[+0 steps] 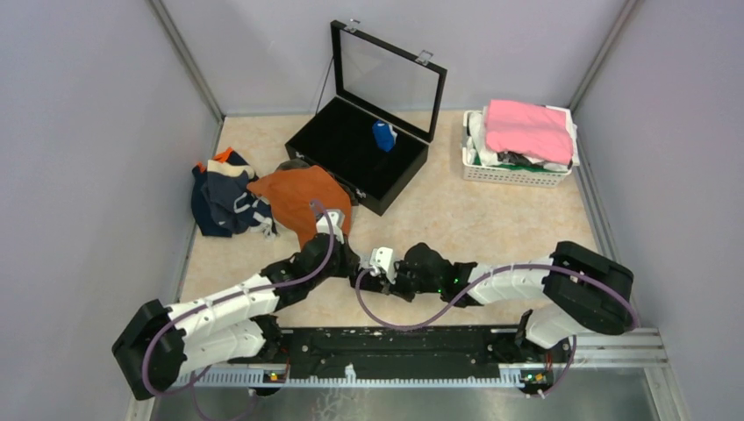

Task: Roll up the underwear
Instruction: Roll the underwear to the center of the board.

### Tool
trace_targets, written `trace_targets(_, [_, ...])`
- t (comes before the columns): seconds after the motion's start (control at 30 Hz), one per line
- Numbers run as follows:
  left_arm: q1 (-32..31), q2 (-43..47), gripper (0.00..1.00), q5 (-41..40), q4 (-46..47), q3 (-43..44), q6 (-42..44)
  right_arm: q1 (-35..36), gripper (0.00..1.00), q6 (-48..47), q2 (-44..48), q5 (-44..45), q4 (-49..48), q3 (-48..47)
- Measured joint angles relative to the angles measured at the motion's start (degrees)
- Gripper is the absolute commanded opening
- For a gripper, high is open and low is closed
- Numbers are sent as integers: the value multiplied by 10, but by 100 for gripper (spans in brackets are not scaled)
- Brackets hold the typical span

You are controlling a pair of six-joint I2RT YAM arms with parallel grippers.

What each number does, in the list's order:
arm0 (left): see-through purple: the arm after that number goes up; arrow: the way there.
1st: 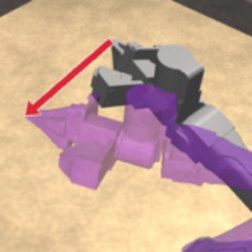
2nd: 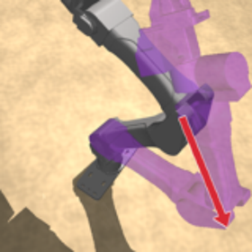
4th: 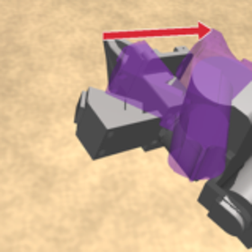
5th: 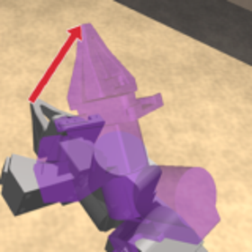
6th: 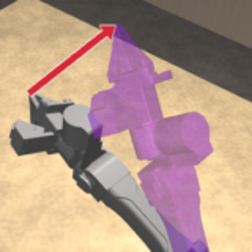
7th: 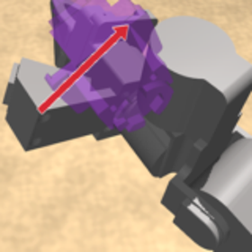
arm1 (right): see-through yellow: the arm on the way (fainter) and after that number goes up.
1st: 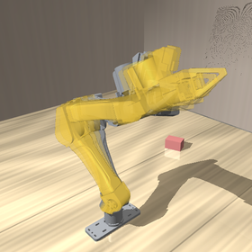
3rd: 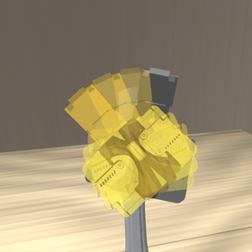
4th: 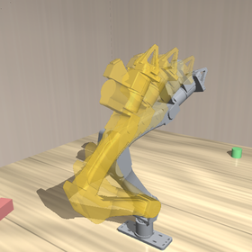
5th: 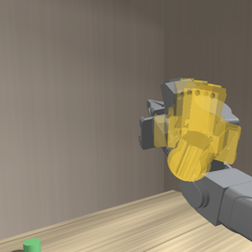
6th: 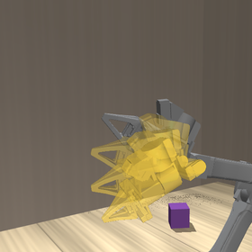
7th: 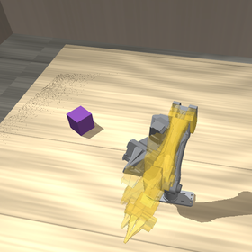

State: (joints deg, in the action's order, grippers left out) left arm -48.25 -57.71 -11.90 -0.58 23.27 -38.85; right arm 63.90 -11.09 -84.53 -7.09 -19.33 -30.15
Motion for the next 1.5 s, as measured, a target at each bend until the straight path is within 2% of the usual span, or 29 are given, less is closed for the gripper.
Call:
trace_targets(0.2, [2, 52, 0, -15, -32, 0, 1, -31, 0, 100, 2, -95, 52, -22])
trace_targets(0.37, [2, 81, 0, -18, -47, 0, 5, -67, 0, 165, -39, -166, 122, -84])
trace_targets(0.53, [2, 104, 0, -10, -51, -3, 13, -88, 0, 212, -74, -217, 169, -128])
trace_targets(0.77, [3, 132, 0, 25, -39, -26, 31, -137, 0, 309, -80, -257, 190, -135])
trace_targets(1.07, [3, 77, 0, 125, 29, -41, 64, -158, 0, 388, -121, -286, 192, -154])
trace_targets(1.5, [3, 17, 0, 166, 83, -41, 75, -176, 5, 438, -136, -292, 195, -168])
